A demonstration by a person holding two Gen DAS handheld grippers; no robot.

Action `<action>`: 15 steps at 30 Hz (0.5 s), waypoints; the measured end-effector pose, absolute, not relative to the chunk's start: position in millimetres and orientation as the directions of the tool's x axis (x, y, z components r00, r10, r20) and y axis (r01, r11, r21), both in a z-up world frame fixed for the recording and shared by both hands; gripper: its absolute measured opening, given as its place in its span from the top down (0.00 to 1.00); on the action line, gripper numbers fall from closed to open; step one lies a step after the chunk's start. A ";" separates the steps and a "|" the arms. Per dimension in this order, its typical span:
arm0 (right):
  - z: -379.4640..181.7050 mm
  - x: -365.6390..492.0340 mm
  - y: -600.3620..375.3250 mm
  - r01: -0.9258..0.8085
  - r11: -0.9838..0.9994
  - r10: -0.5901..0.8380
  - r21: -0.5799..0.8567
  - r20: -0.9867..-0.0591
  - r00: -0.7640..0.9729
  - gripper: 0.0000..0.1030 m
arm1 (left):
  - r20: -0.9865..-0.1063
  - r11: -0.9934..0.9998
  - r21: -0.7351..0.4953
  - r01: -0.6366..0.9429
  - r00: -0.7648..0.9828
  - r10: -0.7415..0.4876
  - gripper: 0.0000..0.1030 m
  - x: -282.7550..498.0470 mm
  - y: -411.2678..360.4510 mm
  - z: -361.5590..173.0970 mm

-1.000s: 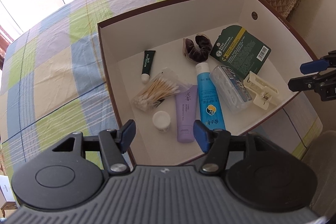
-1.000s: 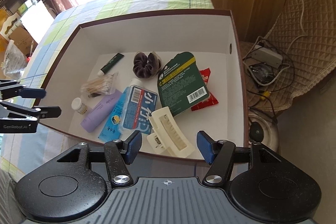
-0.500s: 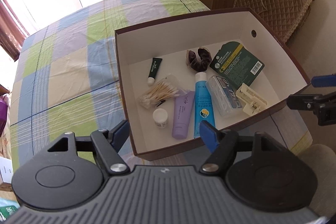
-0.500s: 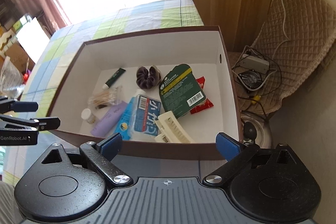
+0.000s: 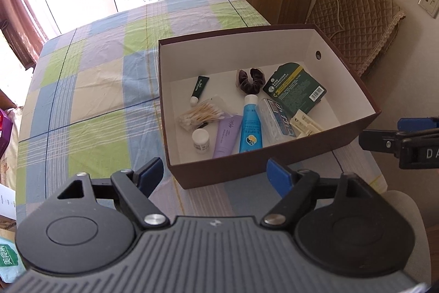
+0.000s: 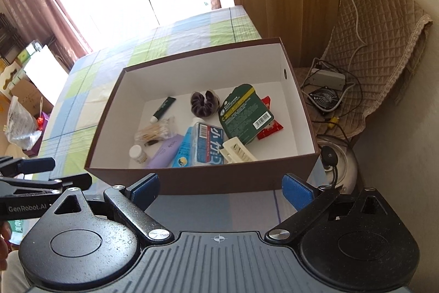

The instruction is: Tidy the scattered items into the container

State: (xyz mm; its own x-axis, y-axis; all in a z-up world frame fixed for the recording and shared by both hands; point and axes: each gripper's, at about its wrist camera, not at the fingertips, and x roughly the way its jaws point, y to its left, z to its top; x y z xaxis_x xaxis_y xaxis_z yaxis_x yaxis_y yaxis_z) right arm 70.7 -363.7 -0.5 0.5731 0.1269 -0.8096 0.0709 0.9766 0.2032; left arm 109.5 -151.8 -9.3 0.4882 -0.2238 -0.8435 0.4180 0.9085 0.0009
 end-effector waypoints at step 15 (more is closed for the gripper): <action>10.7 39.7 -338.3 0.068 0.978 0.117 0.195 -0.793 0.598 0.02 | -0.819 0.913 0.025 0.407 0.532 -0.214 0.21 74.2 -138.6 3.5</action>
